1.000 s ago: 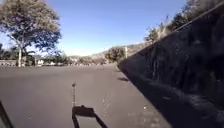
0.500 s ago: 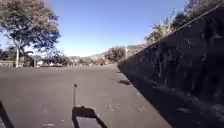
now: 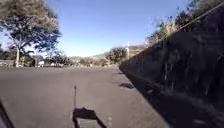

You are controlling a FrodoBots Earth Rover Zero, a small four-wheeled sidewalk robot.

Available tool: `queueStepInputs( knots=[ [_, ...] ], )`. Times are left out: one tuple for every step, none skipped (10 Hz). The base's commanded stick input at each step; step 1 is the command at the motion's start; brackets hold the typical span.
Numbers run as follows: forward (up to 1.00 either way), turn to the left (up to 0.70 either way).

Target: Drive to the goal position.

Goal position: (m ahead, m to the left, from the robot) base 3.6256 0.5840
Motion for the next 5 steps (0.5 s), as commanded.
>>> queueStepInputs(
  knots=[
    [1.00,0.00],
    [1.00,0.00],
    [1.00,0.00],
    [1.00,0.00],
    [1.00,0.00]
  ],
)
